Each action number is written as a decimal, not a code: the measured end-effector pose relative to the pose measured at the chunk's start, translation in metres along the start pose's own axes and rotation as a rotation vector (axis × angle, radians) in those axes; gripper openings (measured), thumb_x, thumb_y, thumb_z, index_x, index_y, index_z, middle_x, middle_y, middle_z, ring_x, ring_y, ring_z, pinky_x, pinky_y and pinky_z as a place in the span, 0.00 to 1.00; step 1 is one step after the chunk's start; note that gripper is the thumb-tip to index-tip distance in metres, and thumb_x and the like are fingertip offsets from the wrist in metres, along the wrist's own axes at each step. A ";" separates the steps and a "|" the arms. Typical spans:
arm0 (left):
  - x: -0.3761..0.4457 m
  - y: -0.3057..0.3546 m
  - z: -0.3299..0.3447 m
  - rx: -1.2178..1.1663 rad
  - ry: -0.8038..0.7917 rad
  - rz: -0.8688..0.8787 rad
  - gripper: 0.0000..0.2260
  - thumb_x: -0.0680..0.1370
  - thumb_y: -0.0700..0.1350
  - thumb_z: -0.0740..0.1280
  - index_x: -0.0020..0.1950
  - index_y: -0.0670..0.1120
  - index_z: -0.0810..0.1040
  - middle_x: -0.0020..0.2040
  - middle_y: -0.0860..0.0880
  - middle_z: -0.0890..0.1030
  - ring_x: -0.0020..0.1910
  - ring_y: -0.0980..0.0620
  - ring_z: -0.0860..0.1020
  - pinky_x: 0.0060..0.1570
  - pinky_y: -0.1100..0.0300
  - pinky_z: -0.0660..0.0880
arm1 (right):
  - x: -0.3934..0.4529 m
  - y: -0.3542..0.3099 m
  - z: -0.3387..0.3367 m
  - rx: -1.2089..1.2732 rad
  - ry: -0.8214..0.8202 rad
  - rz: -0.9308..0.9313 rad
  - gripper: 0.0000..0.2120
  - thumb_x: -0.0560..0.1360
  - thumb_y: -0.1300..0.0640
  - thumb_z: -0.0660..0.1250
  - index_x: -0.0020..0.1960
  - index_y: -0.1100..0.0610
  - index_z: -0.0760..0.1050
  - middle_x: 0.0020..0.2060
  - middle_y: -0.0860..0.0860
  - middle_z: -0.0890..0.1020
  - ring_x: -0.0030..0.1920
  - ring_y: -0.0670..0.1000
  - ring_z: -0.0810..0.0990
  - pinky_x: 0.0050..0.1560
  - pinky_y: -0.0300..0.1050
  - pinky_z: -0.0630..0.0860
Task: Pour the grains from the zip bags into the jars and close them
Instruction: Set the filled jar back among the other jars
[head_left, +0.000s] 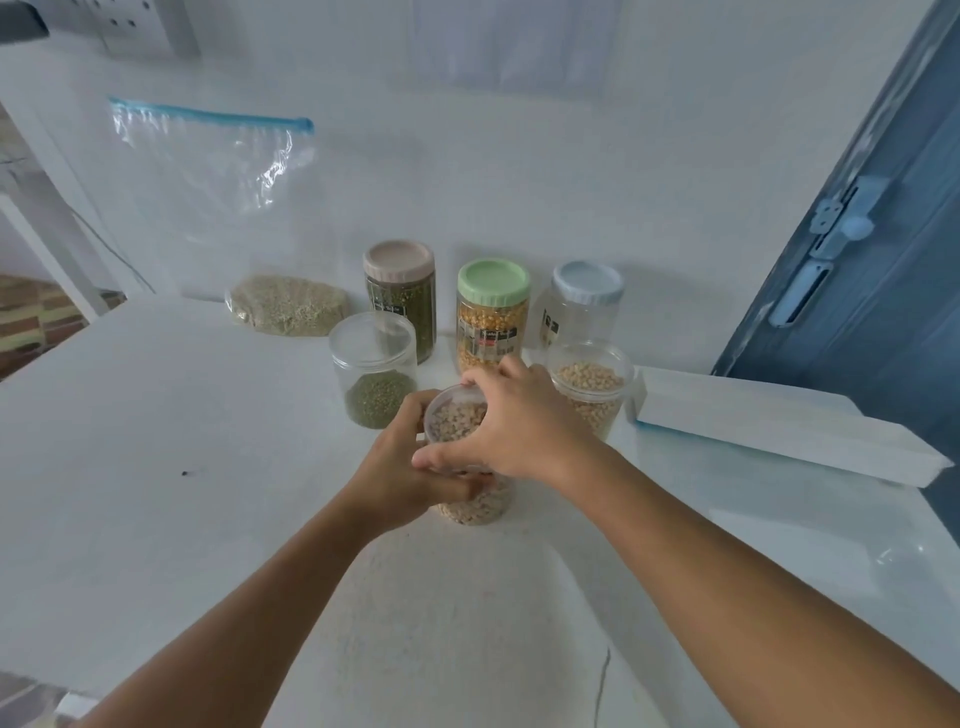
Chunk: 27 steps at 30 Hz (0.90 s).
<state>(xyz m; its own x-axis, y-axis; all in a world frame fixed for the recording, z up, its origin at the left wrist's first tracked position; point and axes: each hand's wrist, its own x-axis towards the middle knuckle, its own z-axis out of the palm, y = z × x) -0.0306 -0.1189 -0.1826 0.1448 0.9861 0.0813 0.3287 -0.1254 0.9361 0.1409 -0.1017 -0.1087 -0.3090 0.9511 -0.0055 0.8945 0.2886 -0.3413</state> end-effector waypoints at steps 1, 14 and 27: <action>0.001 0.000 0.003 0.002 0.015 0.002 0.40 0.63 0.41 0.87 0.68 0.54 0.70 0.61 0.53 0.79 0.60 0.58 0.80 0.50 0.57 0.83 | 0.000 0.001 0.000 -0.005 0.013 0.011 0.54 0.59 0.17 0.67 0.76 0.46 0.66 0.67 0.49 0.69 0.69 0.54 0.67 0.63 0.54 0.72; 0.023 -0.017 0.009 -0.063 0.037 0.126 0.40 0.60 0.39 0.84 0.69 0.54 0.73 0.60 0.55 0.80 0.60 0.57 0.80 0.52 0.60 0.80 | -0.008 -0.004 0.010 0.072 0.000 0.246 0.49 0.71 0.21 0.61 0.81 0.48 0.52 0.72 0.52 0.60 0.75 0.59 0.54 0.74 0.59 0.60; 0.058 -0.043 -0.003 -0.012 -0.059 0.203 0.47 0.60 0.54 0.85 0.76 0.59 0.69 0.69 0.56 0.77 0.70 0.49 0.75 0.66 0.43 0.77 | 0.011 -0.038 0.035 0.127 0.299 0.554 0.56 0.62 0.19 0.68 0.78 0.52 0.60 0.69 0.53 0.66 0.73 0.58 0.63 0.72 0.56 0.67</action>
<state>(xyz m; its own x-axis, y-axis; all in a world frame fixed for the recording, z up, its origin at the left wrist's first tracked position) -0.0394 -0.0563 -0.2171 0.2611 0.9327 0.2487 0.2761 -0.3190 0.9066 0.0921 -0.1061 -0.1291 0.3079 0.9505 0.0426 0.8448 -0.2526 -0.4717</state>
